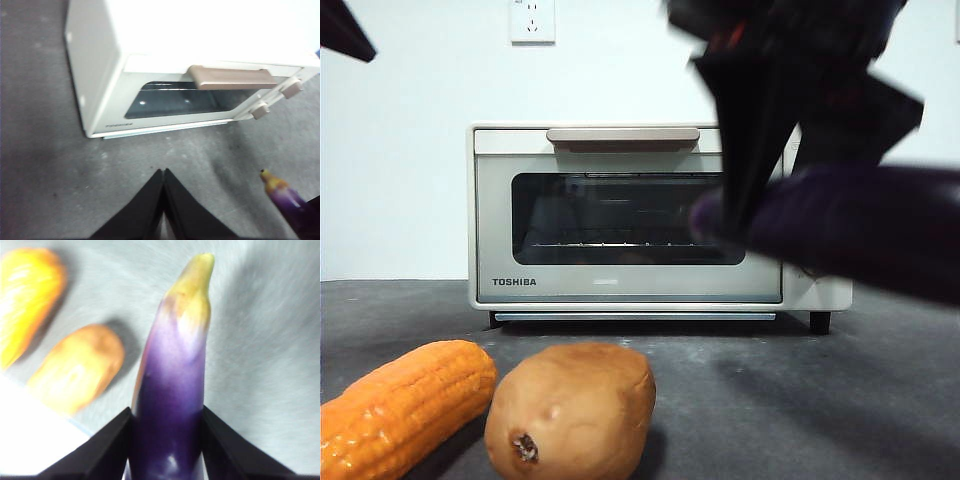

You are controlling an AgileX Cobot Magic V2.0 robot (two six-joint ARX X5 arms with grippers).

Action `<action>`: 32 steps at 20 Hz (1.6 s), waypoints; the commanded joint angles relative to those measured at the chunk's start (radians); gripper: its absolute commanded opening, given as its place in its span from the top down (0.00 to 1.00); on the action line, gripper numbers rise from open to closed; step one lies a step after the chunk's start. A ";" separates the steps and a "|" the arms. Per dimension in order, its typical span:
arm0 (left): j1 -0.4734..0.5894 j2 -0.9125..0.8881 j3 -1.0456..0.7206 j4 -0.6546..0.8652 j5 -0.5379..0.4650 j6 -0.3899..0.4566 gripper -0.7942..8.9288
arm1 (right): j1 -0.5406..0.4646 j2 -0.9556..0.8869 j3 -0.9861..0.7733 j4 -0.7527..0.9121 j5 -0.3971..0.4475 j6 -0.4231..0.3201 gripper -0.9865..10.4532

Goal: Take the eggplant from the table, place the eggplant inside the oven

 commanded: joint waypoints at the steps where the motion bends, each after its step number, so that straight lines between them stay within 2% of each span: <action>1: -0.043 0.076 0.076 0.011 0.005 0.022 0.91 | 0.012 -0.089 0.018 0.004 0.014 -0.146 0.80; 4: -0.126 0.212 0.195 0.009 0.003 0.047 0.91 | 0.012 -0.211 0.018 0.003 0.060 -0.282 0.80; 7: -0.203 0.359 0.330 -0.003 -0.010 0.081 0.91 | 0.012 -0.305 0.018 0.003 0.060 -0.327 0.80; 10: -0.278 0.513 0.470 -0.035 -0.063 0.128 0.91 | 0.011 -0.382 0.018 0.002 0.062 -0.330 0.80; 13: -0.334 0.647 0.583 -0.061 -0.125 0.167 0.91 | 0.011 -0.453 0.018 -0.010 0.098 -0.330 0.80; 17: -0.377 0.759 0.655 -0.066 -0.209 0.209 0.91 | 0.011 -0.526 0.018 -0.043 0.142 -0.331 0.80; 20: -0.397 0.786 0.657 -0.069 -0.257 0.241 0.91 | 0.011 -0.570 0.018 -0.050 0.165 -0.330 0.80; 24: -0.419 0.794 0.657 -0.103 -0.261 0.265 0.91 | 0.011 -0.605 0.018 -0.050 0.174 -0.330 0.80; 32: -0.512 0.790 0.672 -0.373 -0.261 0.264 0.91 | 0.011 -0.615 0.017 -0.050 0.182 -0.331 0.80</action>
